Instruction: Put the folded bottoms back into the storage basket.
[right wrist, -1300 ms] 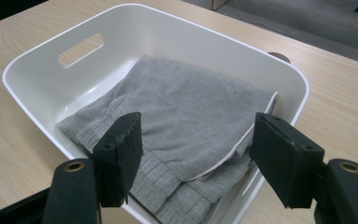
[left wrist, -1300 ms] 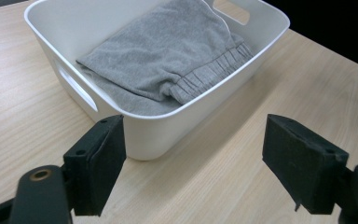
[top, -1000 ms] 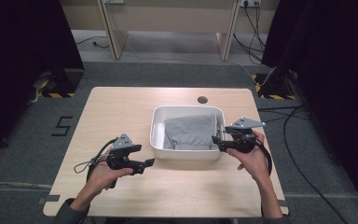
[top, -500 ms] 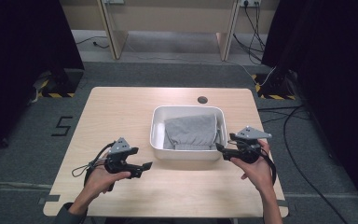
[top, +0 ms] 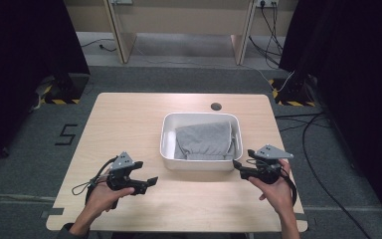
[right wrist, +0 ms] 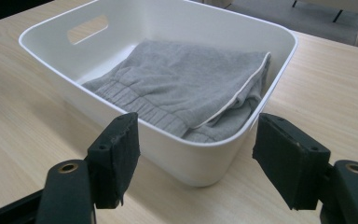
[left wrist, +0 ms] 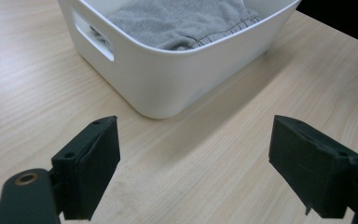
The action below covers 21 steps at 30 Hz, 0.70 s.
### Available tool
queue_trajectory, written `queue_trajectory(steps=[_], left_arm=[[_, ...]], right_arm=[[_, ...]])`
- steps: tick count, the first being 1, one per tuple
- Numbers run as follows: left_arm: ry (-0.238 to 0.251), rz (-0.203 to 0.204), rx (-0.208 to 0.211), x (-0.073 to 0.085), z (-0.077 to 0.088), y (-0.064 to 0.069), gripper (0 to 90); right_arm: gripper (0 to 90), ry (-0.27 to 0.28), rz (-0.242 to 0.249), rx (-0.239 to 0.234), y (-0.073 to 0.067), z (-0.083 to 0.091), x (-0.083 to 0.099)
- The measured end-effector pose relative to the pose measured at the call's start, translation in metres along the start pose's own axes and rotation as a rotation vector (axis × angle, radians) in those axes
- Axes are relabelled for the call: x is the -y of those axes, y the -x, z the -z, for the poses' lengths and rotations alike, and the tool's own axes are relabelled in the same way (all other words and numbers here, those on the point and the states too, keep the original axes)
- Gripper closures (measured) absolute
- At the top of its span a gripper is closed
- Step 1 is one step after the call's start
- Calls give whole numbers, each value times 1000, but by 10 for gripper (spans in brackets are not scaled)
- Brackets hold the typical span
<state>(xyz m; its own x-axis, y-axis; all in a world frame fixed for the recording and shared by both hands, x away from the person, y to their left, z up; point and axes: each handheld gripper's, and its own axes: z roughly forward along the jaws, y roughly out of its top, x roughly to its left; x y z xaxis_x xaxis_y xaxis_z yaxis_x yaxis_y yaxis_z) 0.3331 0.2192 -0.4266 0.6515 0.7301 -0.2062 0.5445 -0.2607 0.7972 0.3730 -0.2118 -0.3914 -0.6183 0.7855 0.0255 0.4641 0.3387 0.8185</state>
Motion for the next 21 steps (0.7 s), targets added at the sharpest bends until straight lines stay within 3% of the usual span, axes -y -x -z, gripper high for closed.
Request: queue_trajectory(steps=[14, 21], left_arm=[[-34, -20, -1, 18, -8, 8, 158], [-40, -11, -7, 27, -6, 6, 158]], right_arm=[[319, -10, -15, 10, 1, 7, 20], [319, -31, -27, 20, 1, 10, 31]])
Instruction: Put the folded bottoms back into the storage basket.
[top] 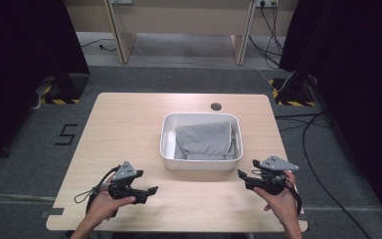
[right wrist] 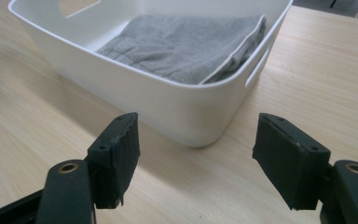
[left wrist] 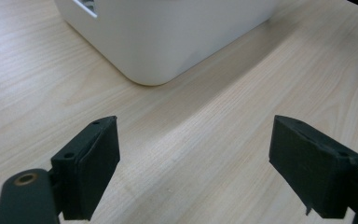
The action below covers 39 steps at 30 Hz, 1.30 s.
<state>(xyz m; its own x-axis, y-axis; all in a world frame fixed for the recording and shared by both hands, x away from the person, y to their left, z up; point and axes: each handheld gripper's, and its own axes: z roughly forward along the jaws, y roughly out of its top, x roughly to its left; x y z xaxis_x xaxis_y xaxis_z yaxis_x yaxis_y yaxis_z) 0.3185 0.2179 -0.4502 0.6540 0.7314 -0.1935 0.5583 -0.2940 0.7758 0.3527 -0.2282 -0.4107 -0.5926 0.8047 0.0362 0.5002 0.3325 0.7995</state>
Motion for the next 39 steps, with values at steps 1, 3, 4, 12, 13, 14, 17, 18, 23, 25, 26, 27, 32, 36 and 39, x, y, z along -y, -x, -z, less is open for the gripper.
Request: queue_trajectory(steps=[1, 3, 4, 12, 13, 14, 17, 18, 23, 25, 26, 27, 32, 36, 39], left_arm=[[1, 2, 1, 1, 0, 0, 158], [-4, 6, 2, 4, 0, 0, 158], [-4, 8, 2, 5, 0, 0, 158], [-14, 15, 4, 14, 0, 1, 158], [-13, 16, 3, 15, 0, 1, 158], [-14, 17, 2, 16, 0, 1, 158], [-16, 20, -1, 18, 0, 0, 158], [-18, 19, -3, 19, 0, 0, 158], [-29, 20, -1, 25, -1, 1, 158], [-32, 19, -4, 28, -2, 2, 158], [-33, 17, -4, 29, -2, 2, 158], [-31, 18, -2, 29, -2, 2, 158], [-35, 11, -7, 33, -2, 4, 158], [-41, 7, -11, 37, -1, 4, 158], [-46, 0, -23, 40, 1, 5, 158]], right_arm=[[319, -4, -7, 1, 0, 1, 3], [319, -4, -7, 6, 1, 1, 7], [319, -4, -8, 7, 1, 1, 9], [319, -17, -27, 5, -3, 0, 28], [319, -23, -32, 2, -4, 0, 30], [319, -26, -29, 0, -4, -1, 32], [319, -31, -30, -5, -6, -4, 36], [319, -35, -27, -6, -6, -4, 38], [319, -44, -24, -15, -10, -7, 43], [319, -46, -23, -16, -13, -9, 45], [319, -49, -24, -19, -14, -9, 46], [319, -50, -22, -21, -15, -9, 47], [303, -55, -8, -28, -18, -10, 50], [285, -53, -7, -25, -21, -10, 54], [265, -56, -15, -23, -22, -10, 58]])
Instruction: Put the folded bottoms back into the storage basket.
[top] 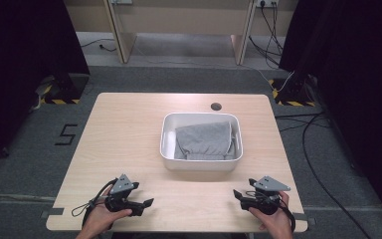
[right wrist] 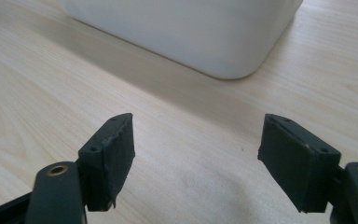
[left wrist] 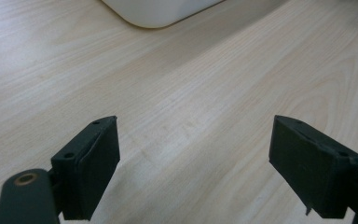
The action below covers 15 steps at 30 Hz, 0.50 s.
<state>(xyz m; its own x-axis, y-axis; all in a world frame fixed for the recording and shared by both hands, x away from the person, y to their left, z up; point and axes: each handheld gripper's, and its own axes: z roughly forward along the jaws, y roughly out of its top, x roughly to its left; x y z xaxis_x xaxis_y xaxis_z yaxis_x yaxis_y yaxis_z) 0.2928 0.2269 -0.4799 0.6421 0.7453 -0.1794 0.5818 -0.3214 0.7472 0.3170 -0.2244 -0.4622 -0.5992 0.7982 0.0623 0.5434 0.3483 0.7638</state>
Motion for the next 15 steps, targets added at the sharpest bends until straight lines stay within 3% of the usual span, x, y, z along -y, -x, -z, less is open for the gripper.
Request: queue_trajectory(steps=[7, 15], left_arm=[[-13, 8, -1, 9, 3, -1, 158], [-27, 6, -42, 18, 7, -3, 158]], right_arm=[[223, -21, 4, 12, -4, -2, 11], [215, -37, 1, 27, -8, 2, 19]])
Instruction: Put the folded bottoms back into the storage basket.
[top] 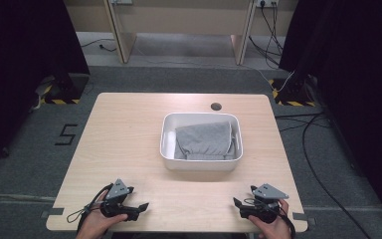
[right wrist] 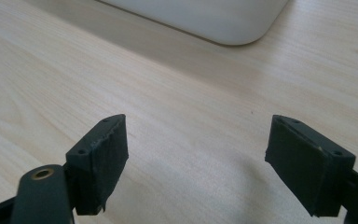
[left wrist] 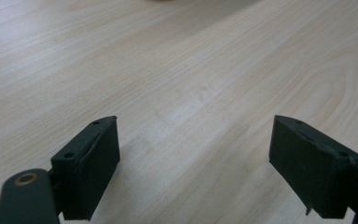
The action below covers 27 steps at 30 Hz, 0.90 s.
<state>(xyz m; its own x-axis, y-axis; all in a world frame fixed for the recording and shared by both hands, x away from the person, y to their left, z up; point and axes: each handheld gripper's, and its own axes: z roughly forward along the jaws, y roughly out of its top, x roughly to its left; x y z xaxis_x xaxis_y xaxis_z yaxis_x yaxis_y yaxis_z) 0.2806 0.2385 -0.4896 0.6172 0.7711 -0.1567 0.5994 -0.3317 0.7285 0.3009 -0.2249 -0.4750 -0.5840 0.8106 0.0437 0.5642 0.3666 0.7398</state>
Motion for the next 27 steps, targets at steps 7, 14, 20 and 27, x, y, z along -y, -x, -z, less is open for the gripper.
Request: queue_trajectory(steps=[7, 14, 20, 27], left_arm=[[-3, -1, -14, 9, 2, 4, 157], [10, -22, -45, 17, 7, 9, 158], [15, -36, -84, 23, 11, 10, 156], [45, -25, -103, 30, 14, 15, 144]], right_arm=[[208, -5, -3, 3, -4, 3, 6], [207, -2, -14, 9, -7, 6, 14], [198, -19, -10, 31, -7, 7, 22], [169, 13, 5, 42, -11, 7, 29]])
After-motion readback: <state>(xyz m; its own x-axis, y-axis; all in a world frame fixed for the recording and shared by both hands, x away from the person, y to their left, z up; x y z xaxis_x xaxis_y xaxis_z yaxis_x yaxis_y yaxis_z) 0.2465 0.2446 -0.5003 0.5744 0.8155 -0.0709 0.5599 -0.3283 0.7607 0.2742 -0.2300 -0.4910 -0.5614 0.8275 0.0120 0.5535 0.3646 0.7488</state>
